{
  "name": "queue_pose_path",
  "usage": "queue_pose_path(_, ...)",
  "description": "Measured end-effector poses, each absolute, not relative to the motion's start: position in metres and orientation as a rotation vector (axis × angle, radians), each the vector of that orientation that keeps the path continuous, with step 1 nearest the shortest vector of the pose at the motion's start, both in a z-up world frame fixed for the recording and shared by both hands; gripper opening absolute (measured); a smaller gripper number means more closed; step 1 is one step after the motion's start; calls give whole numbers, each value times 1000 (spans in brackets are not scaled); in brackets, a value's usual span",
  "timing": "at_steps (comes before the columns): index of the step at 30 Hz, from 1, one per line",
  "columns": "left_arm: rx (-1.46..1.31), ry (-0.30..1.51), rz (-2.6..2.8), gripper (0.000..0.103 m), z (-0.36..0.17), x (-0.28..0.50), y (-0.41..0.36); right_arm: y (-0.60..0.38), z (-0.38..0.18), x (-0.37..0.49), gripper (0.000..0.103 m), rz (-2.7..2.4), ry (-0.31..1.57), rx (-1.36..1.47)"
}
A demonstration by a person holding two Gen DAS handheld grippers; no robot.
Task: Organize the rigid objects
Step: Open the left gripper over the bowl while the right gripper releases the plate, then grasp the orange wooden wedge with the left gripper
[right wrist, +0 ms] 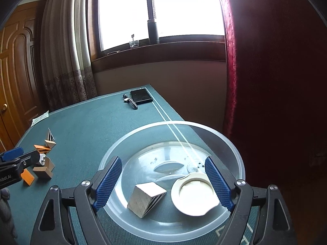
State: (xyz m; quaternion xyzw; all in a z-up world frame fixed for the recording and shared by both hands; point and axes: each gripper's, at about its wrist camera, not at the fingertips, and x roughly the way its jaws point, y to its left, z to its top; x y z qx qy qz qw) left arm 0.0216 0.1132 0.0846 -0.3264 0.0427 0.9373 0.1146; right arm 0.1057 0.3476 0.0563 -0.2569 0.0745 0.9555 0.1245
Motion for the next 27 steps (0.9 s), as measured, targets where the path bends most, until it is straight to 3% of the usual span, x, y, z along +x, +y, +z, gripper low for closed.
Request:
queue_pose_path(7,-1032,77,2827,82,72,23,64,332,55,106,93,2813,149,-755)
queue_pose_path(27,-1255,-60,2901,82,29,4,7,296,54,107,94,2903,36,-781)
